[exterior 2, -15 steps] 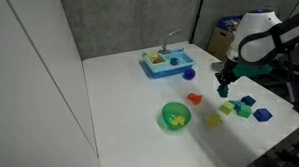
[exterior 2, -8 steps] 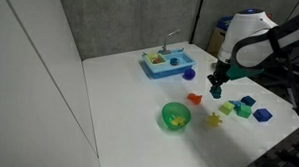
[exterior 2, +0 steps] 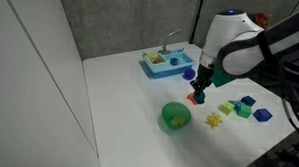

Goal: Put the green toy in the green bowl

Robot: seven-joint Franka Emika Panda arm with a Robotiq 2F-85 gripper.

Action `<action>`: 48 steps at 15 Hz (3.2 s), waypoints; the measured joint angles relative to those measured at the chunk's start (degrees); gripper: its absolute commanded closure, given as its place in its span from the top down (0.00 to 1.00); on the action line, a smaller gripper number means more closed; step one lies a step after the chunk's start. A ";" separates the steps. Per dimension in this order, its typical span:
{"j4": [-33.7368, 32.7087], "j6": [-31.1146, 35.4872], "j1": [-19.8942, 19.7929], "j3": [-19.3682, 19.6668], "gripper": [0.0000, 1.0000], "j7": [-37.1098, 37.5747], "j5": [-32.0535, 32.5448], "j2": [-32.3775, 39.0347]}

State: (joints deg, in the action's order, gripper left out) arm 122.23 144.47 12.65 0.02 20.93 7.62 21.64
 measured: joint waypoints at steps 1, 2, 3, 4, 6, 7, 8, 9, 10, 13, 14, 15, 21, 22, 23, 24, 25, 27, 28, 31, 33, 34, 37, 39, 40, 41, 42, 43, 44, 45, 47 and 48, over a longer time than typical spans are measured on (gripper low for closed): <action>-0.50 0.10 0.02 -0.79 0.05 -0.30 -0.21 0.69; -0.98 0.32 0.03 -1.57 0.05 -0.77 -0.41 1.53; -1.48 0.53 0.04 -2.21 0.05 -1.09 -0.54 2.38; -2.15 0.69 0.11 -2.75 0.05 -1.27 -0.56 3.39; -3.60 0.79 0.30 -3.36 0.05 -1.67 -0.56 5.35; -4.50 0.79 0.52 -3.41 0.05 -1.90 -0.56 6.38; -5.47 0.79 0.75 -3.41 0.05 -2.08 -0.56 7.33; -6.45 0.79 0.94 -3.41 0.05 -2.25 -0.56 8.23; -7.48 0.80 1.11 -3.41 0.05 -2.45 -0.56 9.16; -10.35 0.79 1.44 -3.44 0.38 -3.37 -0.56 11.68; -11.12 0.79 1.50 -3.47 0.44 -3.56 -0.56 12.38; -11.73 0.79 1.53 -3.51 0.54 -3.76 -0.56 12.99; -12.94 0.79 1.52 -3.69 0.99 -5.56 -1.69 13.73; -12.94 0.78 1.46 -3.72 1.00 -5.65 -2.00 13.48; -12.88 0.72 1.34 -3.73 1.00 -5.68 -2.48 13.01; -12.73 0.64 1.15 -3.73 1.00 -5.69 -2.93 12.37; -12.53 0.46 0.90 -3.70 1.00 -5.69 -3.38 11.56; -11.89 -0.39 0.40 -3.30 1.00 -5.57 -4.08 9.53; -11.34 -0.87 0.18 -2.87 1.00 -5.39 -4.29 8.31; -9.14 -3.35 -0.40 -1.31 1.00 -4.42 -4.43 4.21; -7.54 -5.84 -0.70 -0.23 1.00 -3.41 -4.42 0.95; -6.80 -7.17 -0.85 0.23 1.00 -2.94 -4.41 -0.77; -4.93 -12.62 -1.94 0.62 1.00 -2.26 -4.41 -6.05; -4.11 -16.98 -2.82 0.60 1.00 -2.21 -4.42 -9.71; -3.81 -19.01 -3.20 0.59 1.00 -2.21 -4.42 -11.38; -3.56 -21.13 -3.61 0.55 1.00 -2.20 -4.42 -13.12; -3.46 -23.31 -3.98 0.51 1.00 -2.19 -4.42 -14.82; -3.44 -25.37 -4.34 0.47 1.00 -2.18 -4.42 -16.51; -3.43 -27.36 -4.68 0.38 1.00 -2.18 -4.52 -18.17; -3.43 -29.32 -5.03 0.22 1.00 -2.18 -4.85 -19.84; -3.50 -33.10 -5.53 -0.07 1.00 -2.19 -6.01 -23.20; -3.56 -34.71 -5.71 -0.23 1.00 -2.19 -6.48 -24.80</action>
State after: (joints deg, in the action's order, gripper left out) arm 118.67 109.76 6.94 -0.21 18.74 1.14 -3.16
